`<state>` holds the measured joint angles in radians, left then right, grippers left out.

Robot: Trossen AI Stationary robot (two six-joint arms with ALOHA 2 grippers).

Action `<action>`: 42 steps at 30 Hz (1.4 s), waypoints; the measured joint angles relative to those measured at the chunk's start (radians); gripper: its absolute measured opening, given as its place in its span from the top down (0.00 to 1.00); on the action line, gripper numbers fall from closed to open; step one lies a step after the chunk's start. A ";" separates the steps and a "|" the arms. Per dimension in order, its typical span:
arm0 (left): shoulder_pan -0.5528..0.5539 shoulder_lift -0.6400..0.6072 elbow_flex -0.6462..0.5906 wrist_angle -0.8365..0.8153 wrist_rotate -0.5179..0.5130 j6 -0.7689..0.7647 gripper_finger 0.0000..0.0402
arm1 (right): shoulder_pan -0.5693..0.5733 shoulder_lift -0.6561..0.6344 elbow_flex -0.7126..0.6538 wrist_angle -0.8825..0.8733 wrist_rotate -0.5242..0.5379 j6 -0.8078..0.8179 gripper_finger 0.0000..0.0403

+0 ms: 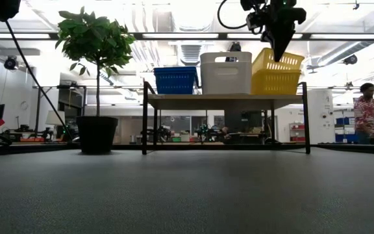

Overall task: Stack baskets on shelf by color
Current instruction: Stack the yellow bin on the other yellow bins on the shelf, then stack the white bin on the other white bins on the shelf

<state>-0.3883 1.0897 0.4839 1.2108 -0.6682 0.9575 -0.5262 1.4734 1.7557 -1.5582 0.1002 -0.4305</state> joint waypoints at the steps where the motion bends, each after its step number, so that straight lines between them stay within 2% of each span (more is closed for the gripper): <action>1: 0.000 0.000 0.000 0.000 0.000 0.000 0.70 | 0.000 0.000 0.000 0.002 0.001 0.000 0.93; 13: 0.000 0.000 0.000 0.000 0.000 0.000 0.70 | 0.000 0.000 0.001 -0.006 0.003 0.039 0.71; 17: 0.000 0.000 0.000 -0.001 0.000 0.000 0.70 | 0.002 -0.005 0.017 -0.011 -0.011 0.076 0.69; 21: 0.000 0.000 0.000 -0.002 0.000 0.000 0.70 | 0.031 -0.058 -0.002 0.026 -0.110 0.113 0.71; 25: 0.000 0.000 0.000 -0.002 0.000 -0.008 0.70 | 0.127 -0.169 -0.099 0.209 -0.154 0.155 0.78; 33: 0.001 0.008 0.005 -0.044 0.001 -0.080 0.70 | 0.410 -0.404 -0.476 0.697 -0.152 0.182 0.89; 39: 0.001 0.008 0.004 -0.058 0.007 -0.219 0.70 | 0.540 -0.467 -0.703 0.988 -0.150 0.121 0.94; 42: 0.001 0.008 0.002 -0.157 0.008 -0.365 0.70 | 0.577 -0.480 -0.805 1.146 -0.149 0.070 0.97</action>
<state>-0.3878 1.0973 0.4854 1.0540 -0.6598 0.5928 0.0512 0.9933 0.9508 -0.4122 -0.0493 -0.3601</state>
